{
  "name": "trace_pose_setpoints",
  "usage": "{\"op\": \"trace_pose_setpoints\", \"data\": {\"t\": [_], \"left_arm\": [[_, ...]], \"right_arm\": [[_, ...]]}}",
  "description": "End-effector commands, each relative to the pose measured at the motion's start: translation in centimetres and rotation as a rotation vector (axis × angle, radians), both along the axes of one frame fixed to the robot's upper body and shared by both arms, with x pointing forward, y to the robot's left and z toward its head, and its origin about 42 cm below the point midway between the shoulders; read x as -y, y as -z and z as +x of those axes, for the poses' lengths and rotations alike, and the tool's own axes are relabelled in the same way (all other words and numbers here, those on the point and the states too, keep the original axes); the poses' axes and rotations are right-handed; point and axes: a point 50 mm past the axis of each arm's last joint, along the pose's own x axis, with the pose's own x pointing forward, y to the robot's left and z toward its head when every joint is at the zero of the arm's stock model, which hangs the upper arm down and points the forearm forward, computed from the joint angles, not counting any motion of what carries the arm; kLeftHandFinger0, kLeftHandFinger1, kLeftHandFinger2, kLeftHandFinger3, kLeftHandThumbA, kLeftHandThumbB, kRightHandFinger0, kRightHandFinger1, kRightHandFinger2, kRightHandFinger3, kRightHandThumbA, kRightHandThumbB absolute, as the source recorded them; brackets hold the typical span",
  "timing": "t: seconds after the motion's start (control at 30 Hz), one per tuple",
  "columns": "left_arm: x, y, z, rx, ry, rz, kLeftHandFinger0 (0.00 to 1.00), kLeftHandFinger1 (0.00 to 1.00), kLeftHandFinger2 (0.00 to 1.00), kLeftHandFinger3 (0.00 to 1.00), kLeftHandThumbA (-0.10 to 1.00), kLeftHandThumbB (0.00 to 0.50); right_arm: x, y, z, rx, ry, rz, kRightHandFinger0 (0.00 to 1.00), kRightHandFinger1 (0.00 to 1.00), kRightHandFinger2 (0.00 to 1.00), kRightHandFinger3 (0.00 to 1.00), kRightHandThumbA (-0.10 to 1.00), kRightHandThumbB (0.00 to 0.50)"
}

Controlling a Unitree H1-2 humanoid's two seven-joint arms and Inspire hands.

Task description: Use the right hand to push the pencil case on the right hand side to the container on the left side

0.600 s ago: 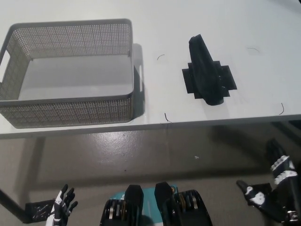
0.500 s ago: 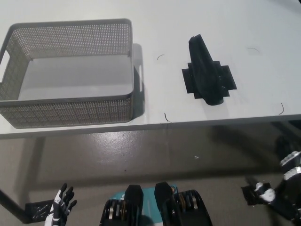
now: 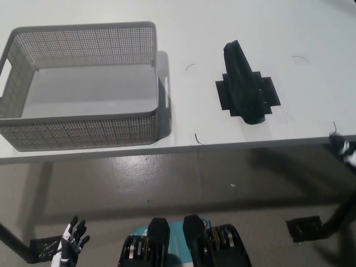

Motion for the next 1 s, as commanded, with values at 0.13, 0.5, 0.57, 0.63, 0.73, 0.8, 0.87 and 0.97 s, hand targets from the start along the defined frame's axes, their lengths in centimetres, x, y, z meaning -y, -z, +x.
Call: {"op": "trace_pose_setpoints", "data": {"t": [0.13,0.5,0.57,0.63,0.73,0.8,0.87,0.97], "left_arm": [[-0.2,-1.1,0.1,0.071,0.008,0.002,1.00,1.00,1.00,1.00,1.00,0.212],[-0.1,-1.1,-0.2,0.067,0.016,0.006,1.00,1.00,1.00,1.00,1.00,0.213],[-0.2,-1.2,-0.2,0.072,0.016,0.002,1.00,1.00,1.00,1.00,1.00,0.212],[-0.1,-1.2,-0.1,0.077,0.021,-0.005,1.00,1.00,1.00,1.00,1.00,0.211],[0.0,-1.4,-0.1,0.082,0.022,-0.008,1.00,1.00,1.00,1.00,1.00,0.210],[0.2,-1.5,-0.2,0.085,0.030,-0.005,1.00,1.00,1.00,1.00,1.00,0.212],[0.3,-1.6,-0.2,0.089,0.035,-0.009,1.00,1.00,1.00,1.00,1.00,0.213],[0.3,-1.7,-0.1,0.094,0.036,-0.011,1.00,1.00,1.00,1.00,1.00,0.212]], "right_arm": [[0.2,-3.8,5.3,-0.013,-0.020,0.016,1.00,1.00,1.00,1.00,1.00,0.185],[-0.7,-3.6,14.6,-0.175,-0.064,0.070,1.00,1.00,1.00,1.00,1.00,0.175],[-0.9,-3.8,16.1,-0.195,-0.076,0.093,1.00,1.00,1.00,1.00,1.00,0.177],[-1.1,-4.0,17.8,-0.224,-0.074,0.098,1.00,1.00,1.00,1.00,1.00,0.162],[-1.1,-4.1,19.7,-0.254,-0.081,0.083,1.00,1.00,1.00,1.00,1.00,0.185],[-1.4,-4.3,21.4,-0.308,-0.097,0.128,1.00,1.00,1.00,1.00,1.00,0.189],[-1.4,-4.4,22.3,-0.323,-0.097,0.128,1.00,1.00,1.00,1.00,1.00,0.186],[-2.2,-4.7,23.4,-0.349,-0.112,0.158,1.00,1.00,1.00,1.00,1.00,0.187]]}}
